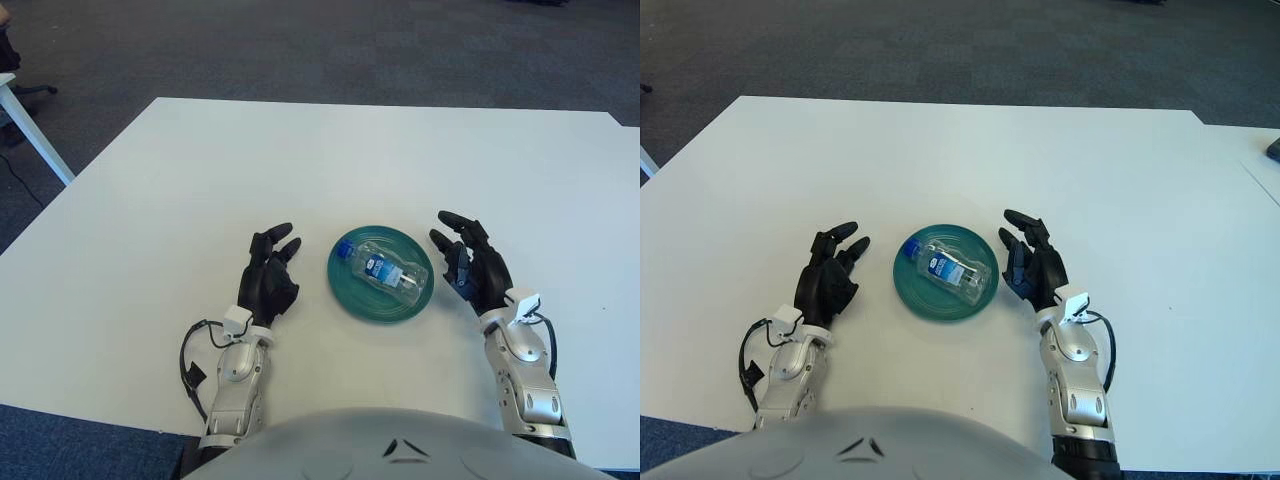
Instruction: Put the bottle into the plate.
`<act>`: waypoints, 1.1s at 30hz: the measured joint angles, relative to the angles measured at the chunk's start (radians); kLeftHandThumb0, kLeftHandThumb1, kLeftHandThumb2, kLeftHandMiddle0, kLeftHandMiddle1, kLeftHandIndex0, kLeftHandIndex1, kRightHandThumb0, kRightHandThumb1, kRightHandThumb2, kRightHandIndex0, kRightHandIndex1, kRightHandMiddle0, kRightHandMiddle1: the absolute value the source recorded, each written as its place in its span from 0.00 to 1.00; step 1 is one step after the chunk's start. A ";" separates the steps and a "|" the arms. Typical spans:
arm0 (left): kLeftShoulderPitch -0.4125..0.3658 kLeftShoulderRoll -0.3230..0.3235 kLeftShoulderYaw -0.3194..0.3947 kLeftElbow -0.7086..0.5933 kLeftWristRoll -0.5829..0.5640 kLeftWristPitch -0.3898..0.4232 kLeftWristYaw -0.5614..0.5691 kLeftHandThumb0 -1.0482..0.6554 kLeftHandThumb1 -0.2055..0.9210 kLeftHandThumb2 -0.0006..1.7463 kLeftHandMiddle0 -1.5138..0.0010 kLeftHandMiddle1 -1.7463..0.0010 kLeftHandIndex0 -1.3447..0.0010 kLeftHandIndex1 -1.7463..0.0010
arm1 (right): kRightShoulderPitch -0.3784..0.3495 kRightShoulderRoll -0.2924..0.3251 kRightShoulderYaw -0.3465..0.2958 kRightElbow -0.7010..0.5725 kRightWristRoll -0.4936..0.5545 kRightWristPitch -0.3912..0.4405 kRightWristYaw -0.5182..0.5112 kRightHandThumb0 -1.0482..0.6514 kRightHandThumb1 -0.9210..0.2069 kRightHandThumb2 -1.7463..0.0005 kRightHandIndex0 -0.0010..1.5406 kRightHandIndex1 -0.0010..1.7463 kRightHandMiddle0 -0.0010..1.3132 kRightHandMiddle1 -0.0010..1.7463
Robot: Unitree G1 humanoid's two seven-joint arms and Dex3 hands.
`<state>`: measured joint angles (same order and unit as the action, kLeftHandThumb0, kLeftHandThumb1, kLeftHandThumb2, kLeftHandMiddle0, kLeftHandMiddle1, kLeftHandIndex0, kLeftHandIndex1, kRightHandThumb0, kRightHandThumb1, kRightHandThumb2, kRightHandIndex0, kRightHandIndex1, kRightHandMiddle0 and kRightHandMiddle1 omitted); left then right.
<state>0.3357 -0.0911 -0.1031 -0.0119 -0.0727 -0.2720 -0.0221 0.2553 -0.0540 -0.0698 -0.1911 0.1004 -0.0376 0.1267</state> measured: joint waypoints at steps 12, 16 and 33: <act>0.000 0.002 0.009 -0.001 -0.011 0.010 -0.019 0.17 1.00 0.58 0.72 0.64 0.87 0.33 | -0.015 0.024 -0.003 0.080 0.000 -0.058 -0.020 0.14 0.00 0.50 0.30 0.09 0.00 0.59; -0.001 0.002 0.017 0.003 -0.013 0.015 -0.020 0.17 1.00 0.58 0.71 0.63 0.87 0.33 | -0.029 0.042 -0.003 0.126 0.000 -0.094 -0.032 0.14 0.00 0.49 0.32 0.11 0.00 0.61; -0.005 -0.007 0.054 0.015 -0.031 0.024 -0.014 0.18 1.00 0.53 0.66 0.52 0.83 0.31 | -0.082 0.050 -0.016 0.263 0.034 -0.233 0.005 0.21 0.00 0.55 0.28 0.40 0.04 0.64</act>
<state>0.3305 -0.0985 -0.0494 0.0031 -0.1037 -0.2480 -0.0356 0.1737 -0.0036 -0.0856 0.0720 0.1344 -0.2707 0.1318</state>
